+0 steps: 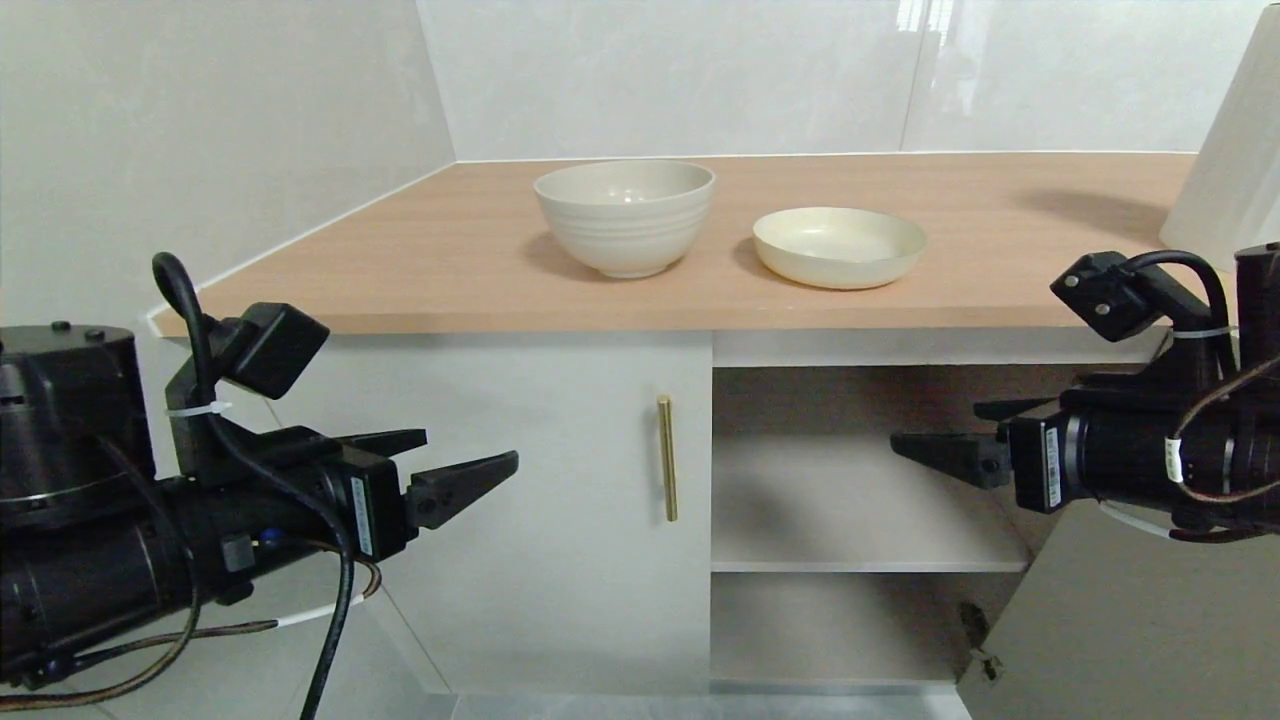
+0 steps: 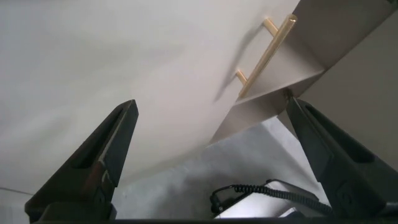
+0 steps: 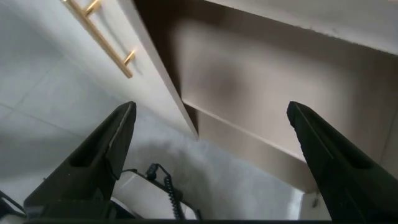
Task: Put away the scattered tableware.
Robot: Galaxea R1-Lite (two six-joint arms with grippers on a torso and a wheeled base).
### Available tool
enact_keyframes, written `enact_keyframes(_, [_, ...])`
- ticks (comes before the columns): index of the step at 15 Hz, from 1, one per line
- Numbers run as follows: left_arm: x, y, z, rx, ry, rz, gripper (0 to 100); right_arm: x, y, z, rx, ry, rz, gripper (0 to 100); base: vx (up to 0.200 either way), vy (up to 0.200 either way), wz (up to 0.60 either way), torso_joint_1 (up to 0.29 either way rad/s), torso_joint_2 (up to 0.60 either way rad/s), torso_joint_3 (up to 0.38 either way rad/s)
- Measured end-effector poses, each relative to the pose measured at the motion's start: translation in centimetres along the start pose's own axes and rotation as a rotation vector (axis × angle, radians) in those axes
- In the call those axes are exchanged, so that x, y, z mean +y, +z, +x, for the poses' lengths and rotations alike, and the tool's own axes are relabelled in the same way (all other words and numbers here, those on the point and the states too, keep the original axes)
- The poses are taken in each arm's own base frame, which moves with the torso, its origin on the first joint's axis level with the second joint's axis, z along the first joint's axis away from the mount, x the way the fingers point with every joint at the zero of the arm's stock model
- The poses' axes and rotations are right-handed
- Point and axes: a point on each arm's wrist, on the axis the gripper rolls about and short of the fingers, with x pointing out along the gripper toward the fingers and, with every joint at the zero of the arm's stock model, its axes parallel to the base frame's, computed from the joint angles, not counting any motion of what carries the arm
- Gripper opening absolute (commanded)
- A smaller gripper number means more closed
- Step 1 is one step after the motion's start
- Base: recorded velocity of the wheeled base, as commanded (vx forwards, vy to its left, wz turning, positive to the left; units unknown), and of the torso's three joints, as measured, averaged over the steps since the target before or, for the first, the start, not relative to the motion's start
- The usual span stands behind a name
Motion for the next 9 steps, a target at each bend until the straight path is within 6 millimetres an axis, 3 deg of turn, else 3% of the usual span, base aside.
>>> enact_keyframes(4, [0.0, 0.0, 0.1, 0.002, 0.0, 0.0, 100, 0.6, 0.0, -1.1, -0.022, 0.032, -0.027, 100, 0.0, 0.0, 0.0, 0.106, -0.26, -0.227])
enact_keyframes(7, [0.0, -0.1, 0.1, 0.005, 0.0, -0.001, 100, 0.7, 0.0, -1.3, -0.028, 0.035, -0.03, 100, 0.0, 0.0, 0.0, 0.087, -0.52, -0.276])
enact_keyframes(9, [0.0, -0.1, 0.2, 0.006, 0.001, -0.001, 100, 0.7, 0.0, -1.4, -0.031, 0.035, -0.031, 100, 0.0, 0.0, 0.0, 0.244, -0.49, -0.276])
